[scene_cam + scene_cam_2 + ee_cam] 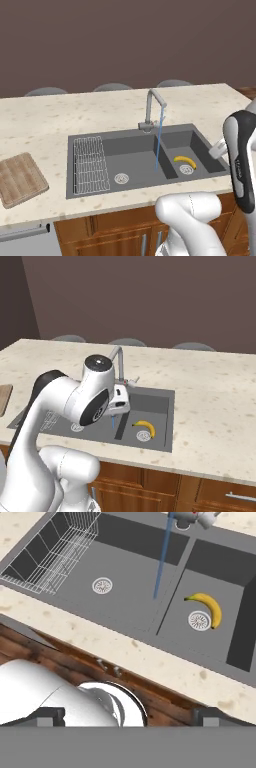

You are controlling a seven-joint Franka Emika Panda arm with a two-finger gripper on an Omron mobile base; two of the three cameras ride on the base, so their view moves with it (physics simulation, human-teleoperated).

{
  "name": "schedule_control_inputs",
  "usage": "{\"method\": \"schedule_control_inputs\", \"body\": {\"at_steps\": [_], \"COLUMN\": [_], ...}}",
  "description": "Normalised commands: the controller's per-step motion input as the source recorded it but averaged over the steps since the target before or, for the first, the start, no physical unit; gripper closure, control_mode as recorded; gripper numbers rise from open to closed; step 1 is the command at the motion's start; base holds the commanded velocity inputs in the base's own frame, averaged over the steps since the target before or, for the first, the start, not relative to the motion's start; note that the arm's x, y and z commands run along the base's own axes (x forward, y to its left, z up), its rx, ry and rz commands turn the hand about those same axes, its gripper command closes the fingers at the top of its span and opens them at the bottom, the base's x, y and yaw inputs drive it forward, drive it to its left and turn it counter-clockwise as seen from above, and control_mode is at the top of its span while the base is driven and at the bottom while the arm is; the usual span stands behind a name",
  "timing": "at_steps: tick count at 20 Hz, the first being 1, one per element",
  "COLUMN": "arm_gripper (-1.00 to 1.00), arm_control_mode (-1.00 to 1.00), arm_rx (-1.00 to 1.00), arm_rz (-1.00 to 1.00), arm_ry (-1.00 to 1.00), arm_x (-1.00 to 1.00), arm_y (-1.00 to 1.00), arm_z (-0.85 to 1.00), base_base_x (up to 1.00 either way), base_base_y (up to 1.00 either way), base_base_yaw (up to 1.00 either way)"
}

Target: Pick the banana from the sink and place it on the cutting board to airdry. Then turn off the sink faucet.

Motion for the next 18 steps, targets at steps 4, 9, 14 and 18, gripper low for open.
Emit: {"method": "schedule_control_inputs", "body": {"at_steps": [4,9,14,18], "arm_gripper": [-1.00,-1.00,-1.00,-1.00], "arm_control_mode": [-1.00,-1.00,-1.00,-1.00], "arm_rx": [0.00,0.00,0.00,0.00], "arm_rz": [0.00,0.00,-0.02,-0.03], "arm_ry": [-0.11,-0.19,-0.09,0.00], "arm_x": [0.00,0.00,0.00,0.02], "arm_y": [0.00,0.00,-0.14,-0.21], "arm_z": [0.00,0.00,0.00,0.00], "base_base_x": [0.00,0.00,0.00,0.00], "base_base_y": [0.00,0.00,0.00,0.00], "base_base_yaw": [0.00,0.00,0.00,0.00]}}
